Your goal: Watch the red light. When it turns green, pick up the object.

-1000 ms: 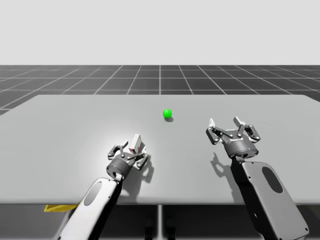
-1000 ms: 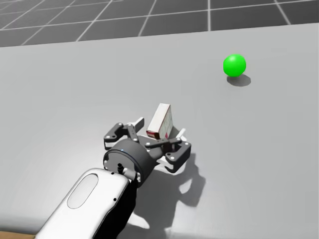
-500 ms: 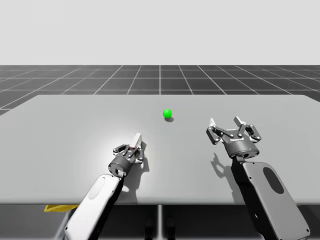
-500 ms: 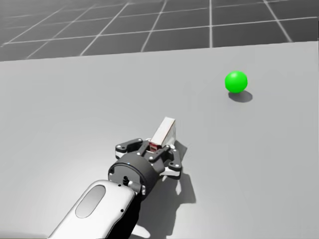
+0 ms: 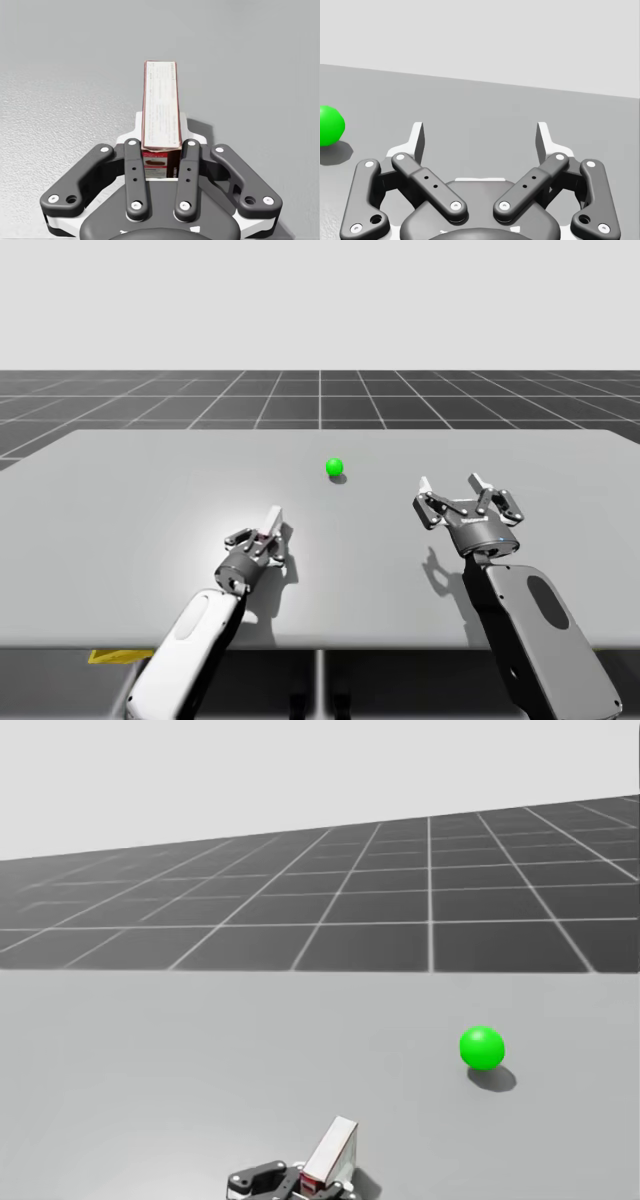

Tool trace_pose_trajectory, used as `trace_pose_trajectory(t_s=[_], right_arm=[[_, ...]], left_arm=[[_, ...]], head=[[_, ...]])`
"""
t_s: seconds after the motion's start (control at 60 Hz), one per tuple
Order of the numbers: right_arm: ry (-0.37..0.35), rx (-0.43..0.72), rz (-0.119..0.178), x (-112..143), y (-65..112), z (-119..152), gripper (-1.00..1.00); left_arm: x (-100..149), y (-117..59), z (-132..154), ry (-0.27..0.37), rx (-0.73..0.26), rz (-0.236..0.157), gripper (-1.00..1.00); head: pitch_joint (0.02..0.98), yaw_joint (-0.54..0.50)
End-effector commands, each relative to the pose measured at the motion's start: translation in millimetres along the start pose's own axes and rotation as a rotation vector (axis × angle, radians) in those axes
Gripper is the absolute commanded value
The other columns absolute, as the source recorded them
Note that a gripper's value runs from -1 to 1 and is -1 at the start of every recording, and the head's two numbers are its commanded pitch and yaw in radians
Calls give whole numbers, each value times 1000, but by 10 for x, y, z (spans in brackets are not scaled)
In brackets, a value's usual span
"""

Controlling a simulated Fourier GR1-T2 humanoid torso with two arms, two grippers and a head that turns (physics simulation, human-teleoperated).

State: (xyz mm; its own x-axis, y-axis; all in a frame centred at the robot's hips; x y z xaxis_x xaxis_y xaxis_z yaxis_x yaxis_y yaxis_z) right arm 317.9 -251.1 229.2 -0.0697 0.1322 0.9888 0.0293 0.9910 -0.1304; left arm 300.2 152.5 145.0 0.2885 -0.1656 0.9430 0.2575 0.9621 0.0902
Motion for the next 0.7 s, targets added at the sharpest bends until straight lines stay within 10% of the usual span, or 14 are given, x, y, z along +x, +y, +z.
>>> trace_pose_trajectory(t_s=[0.017,0.7], right_arm=[[0,1,1,-3,1,0,-1000],[0,2,10,1,24,0,-1000]], left_arm=[[43,33,81,-6,-72,4,1000],[1629,429,699,-362,-5,-177,1000]], head=[[415,230],[416,229]])
